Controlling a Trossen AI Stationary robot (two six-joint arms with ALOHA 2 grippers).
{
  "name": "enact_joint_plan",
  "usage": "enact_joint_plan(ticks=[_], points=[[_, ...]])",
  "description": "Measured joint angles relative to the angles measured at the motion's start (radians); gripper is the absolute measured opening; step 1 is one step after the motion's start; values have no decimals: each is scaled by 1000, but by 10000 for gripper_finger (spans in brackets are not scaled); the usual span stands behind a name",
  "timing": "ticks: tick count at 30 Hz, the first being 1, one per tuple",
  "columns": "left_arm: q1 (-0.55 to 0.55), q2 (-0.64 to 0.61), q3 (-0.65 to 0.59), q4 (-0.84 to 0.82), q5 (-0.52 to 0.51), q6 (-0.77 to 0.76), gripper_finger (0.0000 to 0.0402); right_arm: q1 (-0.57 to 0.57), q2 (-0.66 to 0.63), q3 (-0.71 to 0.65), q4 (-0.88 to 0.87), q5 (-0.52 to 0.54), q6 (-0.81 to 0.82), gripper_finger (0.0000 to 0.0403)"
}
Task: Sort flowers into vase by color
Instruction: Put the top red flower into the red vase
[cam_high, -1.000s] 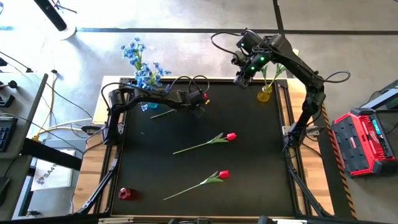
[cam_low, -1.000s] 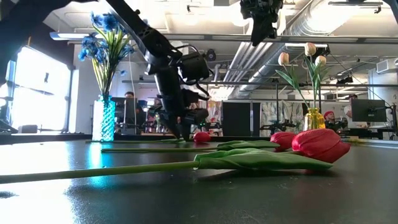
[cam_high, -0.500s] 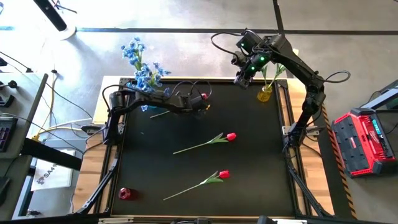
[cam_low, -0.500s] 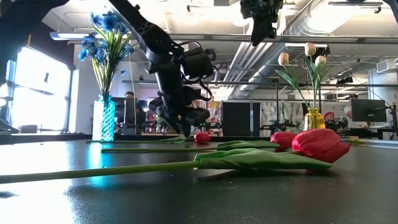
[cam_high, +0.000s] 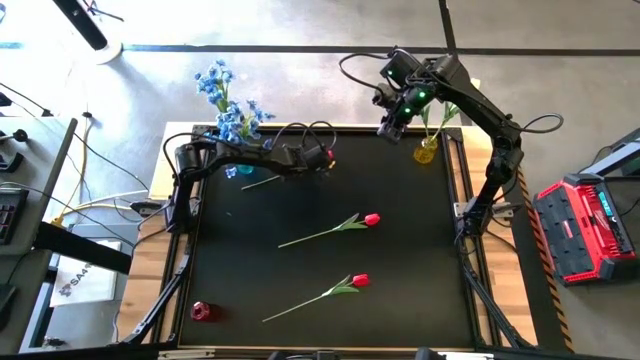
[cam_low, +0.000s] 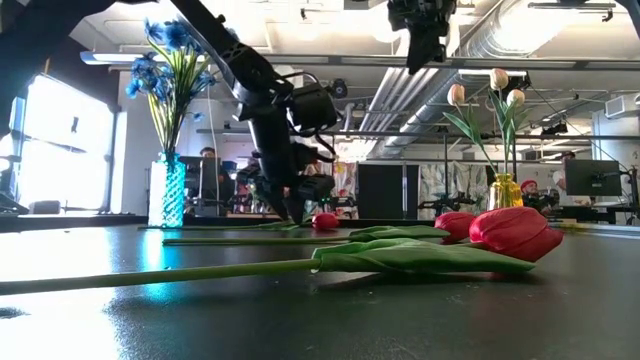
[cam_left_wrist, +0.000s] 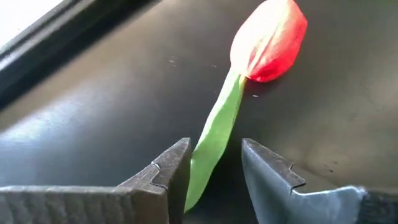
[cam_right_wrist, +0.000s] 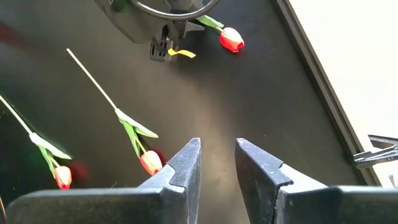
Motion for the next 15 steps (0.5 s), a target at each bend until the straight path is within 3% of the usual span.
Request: enact_joint_plan(ticks=[11,15], points=[[-36,24,1,2,50,0,16,0,0,0,-18,-1,0,87],[-71,22,0,0,18,1,5,-1,-15,0,-14,-5,0,87]])
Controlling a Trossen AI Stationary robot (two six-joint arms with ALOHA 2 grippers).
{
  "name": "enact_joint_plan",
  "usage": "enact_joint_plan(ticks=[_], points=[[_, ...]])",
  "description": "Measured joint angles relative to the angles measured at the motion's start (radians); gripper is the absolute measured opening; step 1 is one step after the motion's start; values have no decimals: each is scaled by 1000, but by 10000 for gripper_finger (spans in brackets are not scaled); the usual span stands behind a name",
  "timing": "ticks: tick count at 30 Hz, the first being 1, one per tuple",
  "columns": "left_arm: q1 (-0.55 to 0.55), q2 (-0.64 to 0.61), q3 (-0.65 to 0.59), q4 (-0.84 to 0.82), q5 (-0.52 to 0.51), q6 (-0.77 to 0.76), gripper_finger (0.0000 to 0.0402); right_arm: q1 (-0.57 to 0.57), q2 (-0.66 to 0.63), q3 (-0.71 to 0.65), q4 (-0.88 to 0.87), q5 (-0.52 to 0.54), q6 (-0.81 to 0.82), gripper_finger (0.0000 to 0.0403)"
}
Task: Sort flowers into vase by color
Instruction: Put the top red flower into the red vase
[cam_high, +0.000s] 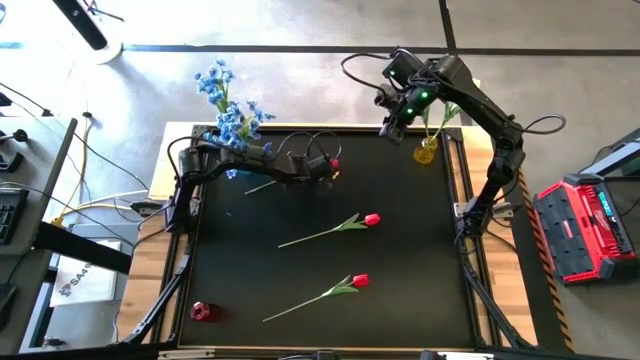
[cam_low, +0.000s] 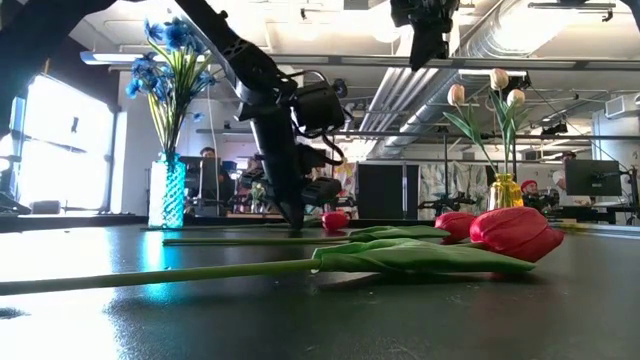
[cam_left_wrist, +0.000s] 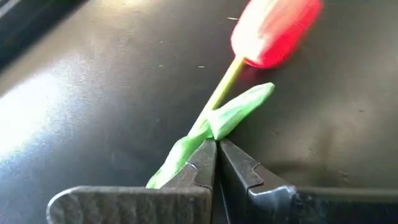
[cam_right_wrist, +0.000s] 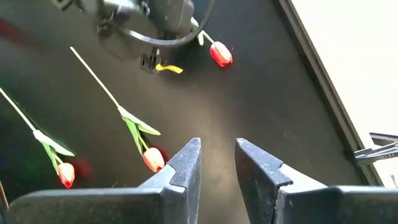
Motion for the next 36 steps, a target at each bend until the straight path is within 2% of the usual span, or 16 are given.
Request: enact_joint_plan(ticks=[11,20,23,25,29,33,36], points=[[-100,-40,4,-5,-29,-40,1,-10,-80,0,22,-7,3,87],[-166,-53,112,-16,20,-52,0,-48,-131,0,-3,-12,10,87],[-176,-53,113,-1,28,-43,6,-48,-152,0,-2,-99,11,96],[-178,-53,113,-2,38,-35,19,-44,-167,0,-3,-155,11,107],[-179,-53,113,-1,96,-35,63,-20,-178,1,-3,-155,12,133],[-183,-53,109,-12,77,-34,114,20,-181,-20,12,-95,41,144],[-184,-53,109,-34,43,-14,141,68,-200,-127,87,-34,61,142]])
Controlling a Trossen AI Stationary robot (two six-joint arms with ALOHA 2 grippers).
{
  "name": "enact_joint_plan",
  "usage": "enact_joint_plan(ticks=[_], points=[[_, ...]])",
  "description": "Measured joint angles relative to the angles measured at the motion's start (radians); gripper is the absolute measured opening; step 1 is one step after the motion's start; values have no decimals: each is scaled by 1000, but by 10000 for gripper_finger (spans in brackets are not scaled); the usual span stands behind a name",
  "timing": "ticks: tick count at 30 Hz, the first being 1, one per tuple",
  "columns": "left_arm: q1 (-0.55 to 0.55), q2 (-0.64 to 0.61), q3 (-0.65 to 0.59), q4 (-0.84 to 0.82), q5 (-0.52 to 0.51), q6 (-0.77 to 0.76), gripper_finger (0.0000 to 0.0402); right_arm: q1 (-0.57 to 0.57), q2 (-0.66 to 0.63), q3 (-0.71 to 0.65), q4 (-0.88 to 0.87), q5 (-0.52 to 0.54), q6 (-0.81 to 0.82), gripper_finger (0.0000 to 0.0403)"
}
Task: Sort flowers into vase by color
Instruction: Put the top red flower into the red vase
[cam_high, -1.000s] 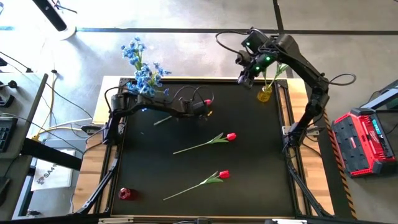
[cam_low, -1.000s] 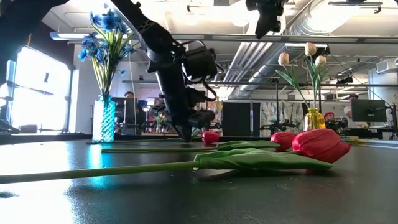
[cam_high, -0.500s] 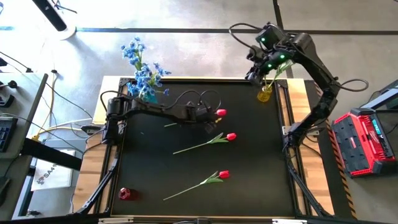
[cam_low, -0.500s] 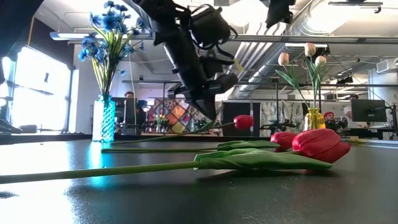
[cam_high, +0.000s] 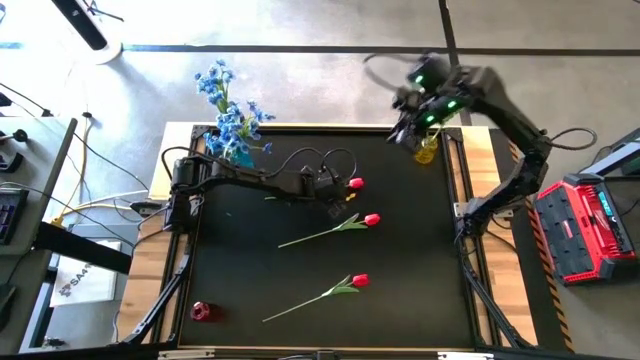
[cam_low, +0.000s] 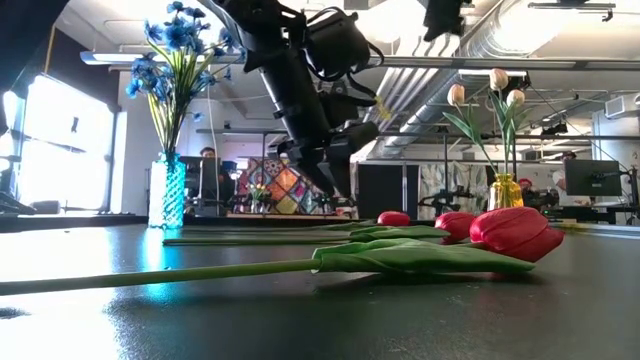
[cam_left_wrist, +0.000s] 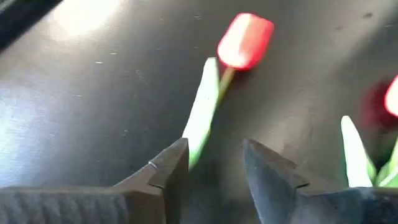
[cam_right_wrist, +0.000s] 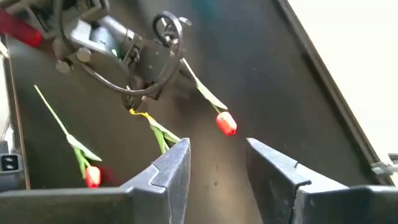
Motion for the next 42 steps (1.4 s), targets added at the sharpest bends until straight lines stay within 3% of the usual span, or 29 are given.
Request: enact_joint_plan(ticks=[7,12,20,26,33,42], points=[[0,0,-1,-17,-8,13,159,94,-165,-445,447,-68,98,129],[1,4,-5,16,75,46,159,125,-333,-766,742,-71,218,128],[44,7,-62,31,53,75,159,187,-561,-1119,970,-72,424,128],[97,7,-103,52,147,112,159,238,-674,-1250,1048,-33,534,128],[99,7,-105,55,289,194,159,266,-726,-1279,1045,-17,553,128],[97,7,-104,26,233,208,159,268,-726,-1279,1039,-7,542,128]])
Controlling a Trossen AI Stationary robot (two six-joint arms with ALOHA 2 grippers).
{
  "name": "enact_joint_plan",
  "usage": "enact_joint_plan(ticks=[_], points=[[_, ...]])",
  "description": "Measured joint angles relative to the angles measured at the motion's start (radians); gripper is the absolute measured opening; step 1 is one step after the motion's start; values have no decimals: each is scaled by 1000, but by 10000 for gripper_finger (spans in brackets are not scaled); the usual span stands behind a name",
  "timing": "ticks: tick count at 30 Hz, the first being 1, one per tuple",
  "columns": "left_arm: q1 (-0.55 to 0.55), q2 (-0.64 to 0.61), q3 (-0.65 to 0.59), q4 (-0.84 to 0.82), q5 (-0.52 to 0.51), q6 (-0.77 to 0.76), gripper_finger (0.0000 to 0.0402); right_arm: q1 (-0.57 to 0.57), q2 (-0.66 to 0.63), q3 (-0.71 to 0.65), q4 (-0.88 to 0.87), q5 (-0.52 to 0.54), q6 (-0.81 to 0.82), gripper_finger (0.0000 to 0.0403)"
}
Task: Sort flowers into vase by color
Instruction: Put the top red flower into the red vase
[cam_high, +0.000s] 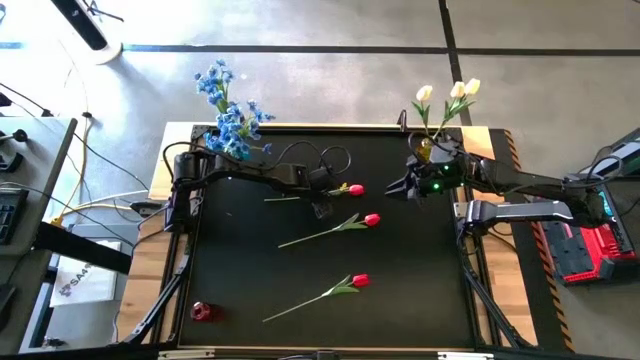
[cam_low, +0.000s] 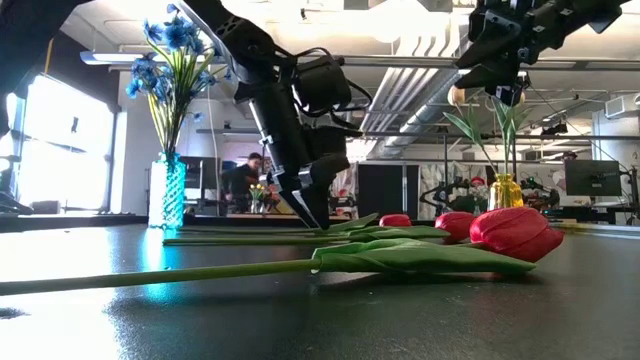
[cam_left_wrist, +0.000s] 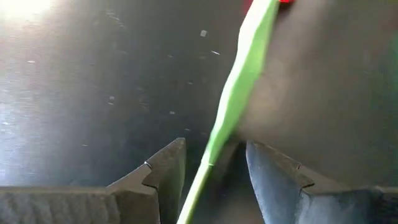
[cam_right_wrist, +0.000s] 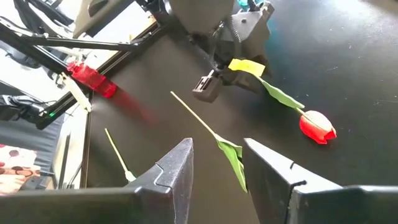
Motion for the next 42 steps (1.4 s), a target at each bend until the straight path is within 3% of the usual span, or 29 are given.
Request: enact_joint_plan(ticks=[6,11,17,21,26,29,34,42], points=[[11,0,0,-16,-19,-43,159,0,0,0,-1,-11,-10,128],[4,9,0,-31,41,-28,158,0,0,0,-7,-15,-19,128],[-16,32,5,-53,11,-43,150,0,0,0,-24,-16,-36,128],[-27,33,5,-55,-2,-75,108,13,1,0,-25,-15,-54,128],[-47,29,5,-53,-14,-88,18,26,4,0,-24,-7,-72,128],[-59,26,13,-69,-15,-91,10,26,4,0,-23,-3,-68,128],[-91,31,81,-121,6,-100,4,26,6,0,-30,38,-22,128],[-124,29,289,-225,54,-108,1,95,31,-1,25,172,175,131]])
